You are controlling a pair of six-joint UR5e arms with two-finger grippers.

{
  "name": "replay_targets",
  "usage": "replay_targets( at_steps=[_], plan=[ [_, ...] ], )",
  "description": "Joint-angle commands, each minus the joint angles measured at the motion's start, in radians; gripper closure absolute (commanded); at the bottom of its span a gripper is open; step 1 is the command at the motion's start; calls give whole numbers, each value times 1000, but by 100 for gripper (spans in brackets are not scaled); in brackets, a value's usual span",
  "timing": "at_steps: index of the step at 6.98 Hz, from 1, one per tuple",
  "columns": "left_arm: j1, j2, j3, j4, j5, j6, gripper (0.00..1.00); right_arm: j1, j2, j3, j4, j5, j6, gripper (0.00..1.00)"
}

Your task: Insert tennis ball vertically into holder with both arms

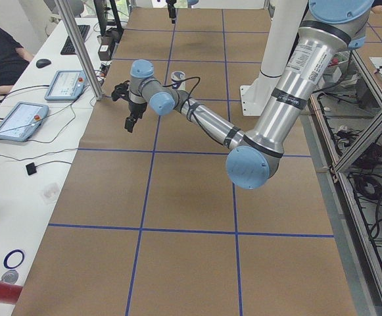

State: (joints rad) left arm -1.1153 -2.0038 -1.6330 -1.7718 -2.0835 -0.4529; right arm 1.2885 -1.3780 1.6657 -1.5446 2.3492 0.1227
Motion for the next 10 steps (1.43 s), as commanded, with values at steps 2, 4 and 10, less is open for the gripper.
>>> replay_targets(
  at_steps=[2, 4, 10],
  plan=[
    [-263, 74, 51, 115, -132, 308, 0, 18, -56, -33, 9, -22, -38, 0],
    [-349, 95, 133, 109, -283, 312, 0, 58, -79, -43, 20, -21, -37, 0],
    [-379, 165, 256, 169, -270, 336, 0, 204, -107, -24, -80, 35, -34, 0]
  ],
)
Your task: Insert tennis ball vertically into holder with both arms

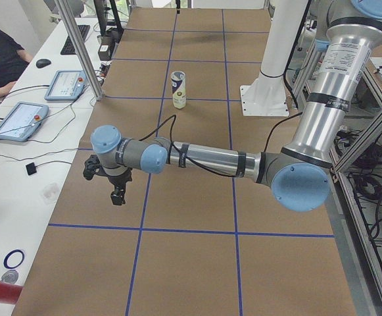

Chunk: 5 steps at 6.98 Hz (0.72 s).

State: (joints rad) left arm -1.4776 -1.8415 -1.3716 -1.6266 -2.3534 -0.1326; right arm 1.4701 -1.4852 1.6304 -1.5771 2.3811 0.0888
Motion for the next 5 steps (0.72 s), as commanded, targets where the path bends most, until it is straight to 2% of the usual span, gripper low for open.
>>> replay_targets(
  at_steps=[1, 2, 3, 5],
  plan=[
    [-53, 5, -6, 49, 0, 115, 0, 33, -10, 20, -53, 4, 0, 0],
    [-91, 7, -10, 98, 0, 149, 0, 44, -12, 22, -73, 16, -3, 0],
    [-137, 66, -55, 100, 0, 171, 0, 56, -24, 29, -95, 36, -11, 0],
    [-136, 171, -171, 109, 0, 166, 0, 56, -91, 68, -90, 46, -15, 0]
  ],
)
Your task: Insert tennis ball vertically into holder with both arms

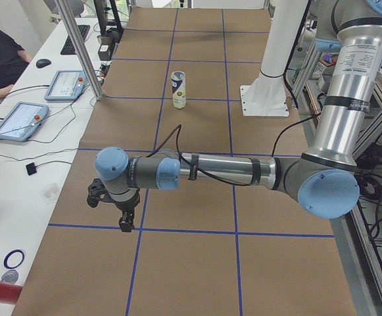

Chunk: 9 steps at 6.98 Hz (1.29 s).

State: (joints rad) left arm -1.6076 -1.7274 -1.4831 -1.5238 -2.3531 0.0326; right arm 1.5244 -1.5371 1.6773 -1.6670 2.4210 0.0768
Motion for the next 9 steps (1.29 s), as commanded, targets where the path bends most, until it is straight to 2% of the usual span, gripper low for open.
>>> replay_targets(
  at_steps=[1, 4, 7, 9],
  plan=[
    [-6, 80, -78, 10, 2, -2, 0, 6, -55, 25, 0, 6, -3, 0],
    [0, 159, -150, 5, 8, -5, 0, 29, -70, 41, -2, 6, -3, 0],
    [2, 172, -147, 7, 9, -5, 0, 36, -121, 22, 10, -10, -113, 0],
    [2, 173, -143, 7, 9, -5, 0, 36, -120, 22, 10, -17, -109, 0]
  ],
)
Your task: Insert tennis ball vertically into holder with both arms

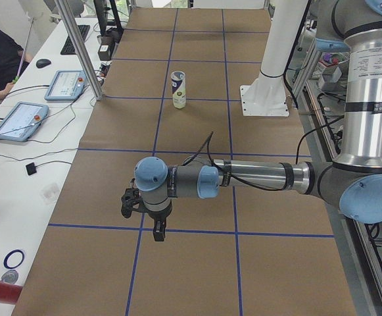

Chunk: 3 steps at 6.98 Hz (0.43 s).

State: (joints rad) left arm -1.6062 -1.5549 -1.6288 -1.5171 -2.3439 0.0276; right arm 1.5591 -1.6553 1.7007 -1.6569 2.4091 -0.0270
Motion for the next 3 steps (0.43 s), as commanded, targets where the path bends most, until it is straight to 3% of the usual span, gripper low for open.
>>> replay_targets(
  at_steps=[1, 3],
  plan=[
    [0, 1, 3, 0, 0, 0, 0, 1, 0, 0, 0, -5, -4, 0],
    [2, 18, 4, 0, 0, 2, 0, 1, 5, 5, 0, -5, 1, 0]
  ],
)
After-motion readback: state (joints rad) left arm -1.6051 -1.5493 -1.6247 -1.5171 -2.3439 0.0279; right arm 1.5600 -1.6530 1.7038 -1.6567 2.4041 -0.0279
